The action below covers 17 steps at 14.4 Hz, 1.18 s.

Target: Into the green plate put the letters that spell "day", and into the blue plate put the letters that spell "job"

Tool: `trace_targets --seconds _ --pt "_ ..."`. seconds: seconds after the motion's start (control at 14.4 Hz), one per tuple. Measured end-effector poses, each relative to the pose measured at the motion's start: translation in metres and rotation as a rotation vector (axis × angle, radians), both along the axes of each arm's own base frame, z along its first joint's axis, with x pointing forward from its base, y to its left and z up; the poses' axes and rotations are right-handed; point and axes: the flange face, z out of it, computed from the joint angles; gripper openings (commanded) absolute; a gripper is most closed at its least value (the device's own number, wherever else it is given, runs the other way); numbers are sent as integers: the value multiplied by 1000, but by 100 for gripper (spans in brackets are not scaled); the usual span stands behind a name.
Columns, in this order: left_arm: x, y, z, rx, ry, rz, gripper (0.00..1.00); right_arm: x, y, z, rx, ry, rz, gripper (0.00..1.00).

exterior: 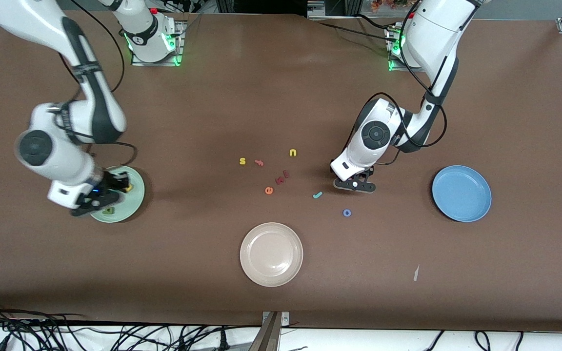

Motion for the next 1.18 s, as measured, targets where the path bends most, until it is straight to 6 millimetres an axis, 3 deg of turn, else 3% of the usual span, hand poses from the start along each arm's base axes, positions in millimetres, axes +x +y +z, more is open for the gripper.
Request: trace_targets --seconds 0.07,0.14,0.21,0.55,0.83,1.18 --pt "0 0 0 0 -1 0 52 -3 -21 7 1 14 -1 100" --pt "1 0 1 0 -2 1 44 -6 -32 12 2 23 -6 100" --pt "1 0 1 0 -2 1 43 -7 -35 16 3 24 -8 100" --pt "2 1 2 2 -6 -1 33 -4 -5 32 22 11 -60 100" --pt "3 2 2 2 -8 0 27 6 20 108 23 -6 -200 100" --pt "3 1 3 2 -9 0 33 -3 37 199 16 6 -282 100"
